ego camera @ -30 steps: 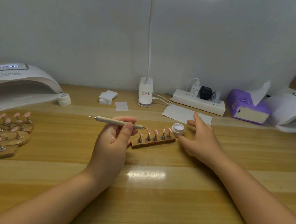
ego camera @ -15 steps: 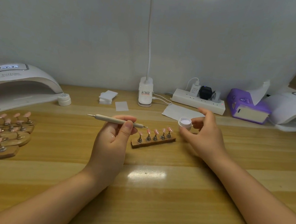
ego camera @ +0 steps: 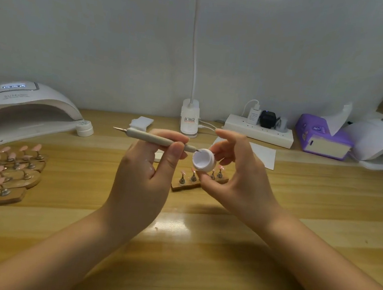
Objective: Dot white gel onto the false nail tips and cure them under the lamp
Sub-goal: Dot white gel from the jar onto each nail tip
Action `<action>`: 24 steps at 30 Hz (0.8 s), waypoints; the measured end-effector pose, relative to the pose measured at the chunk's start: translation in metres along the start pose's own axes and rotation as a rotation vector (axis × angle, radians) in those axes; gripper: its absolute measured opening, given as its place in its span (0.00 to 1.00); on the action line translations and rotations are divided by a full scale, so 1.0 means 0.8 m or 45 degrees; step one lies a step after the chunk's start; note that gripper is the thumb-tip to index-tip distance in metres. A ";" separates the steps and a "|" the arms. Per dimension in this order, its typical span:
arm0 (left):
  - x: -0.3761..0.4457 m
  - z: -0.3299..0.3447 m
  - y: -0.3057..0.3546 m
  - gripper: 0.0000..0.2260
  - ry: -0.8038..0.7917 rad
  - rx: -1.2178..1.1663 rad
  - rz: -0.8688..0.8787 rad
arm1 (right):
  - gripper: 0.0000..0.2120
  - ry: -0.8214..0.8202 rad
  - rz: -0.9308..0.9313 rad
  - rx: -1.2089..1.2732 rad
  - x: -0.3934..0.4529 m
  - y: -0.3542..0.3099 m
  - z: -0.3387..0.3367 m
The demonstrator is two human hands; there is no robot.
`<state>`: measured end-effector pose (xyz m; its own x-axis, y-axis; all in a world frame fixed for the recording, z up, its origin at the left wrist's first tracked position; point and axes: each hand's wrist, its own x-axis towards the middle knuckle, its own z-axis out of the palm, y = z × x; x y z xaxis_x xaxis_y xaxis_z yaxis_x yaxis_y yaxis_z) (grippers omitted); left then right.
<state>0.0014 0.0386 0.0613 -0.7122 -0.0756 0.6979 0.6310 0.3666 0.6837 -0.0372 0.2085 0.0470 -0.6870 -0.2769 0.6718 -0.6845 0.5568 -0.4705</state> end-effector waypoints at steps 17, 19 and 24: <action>0.001 -0.001 0.004 0.06 0.034 0.076 -0.011 | 0.32 0.037 -0.007 0.085 -0.002 -0.004 0.003; 0.001 0.000 0.003 0.07 0.025 0.088 -0.014 | 0.33 0.038 -0.009 0.079 -0.002 -0.004 0.004; 0.000 0.000 0.000 0.08 0.002 0.149 -0.013 | 0.33 0.048 -0.030 0.085 -0.001 -0.003 0.005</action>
<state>0.0015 0.0388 0.0615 -0.7179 -0.0811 0.6915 0.5835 0.4718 0.6611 -0.0358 0.2043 0.0453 -0.6618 -0.2585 0.7037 -0.7158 0.4970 -0.4906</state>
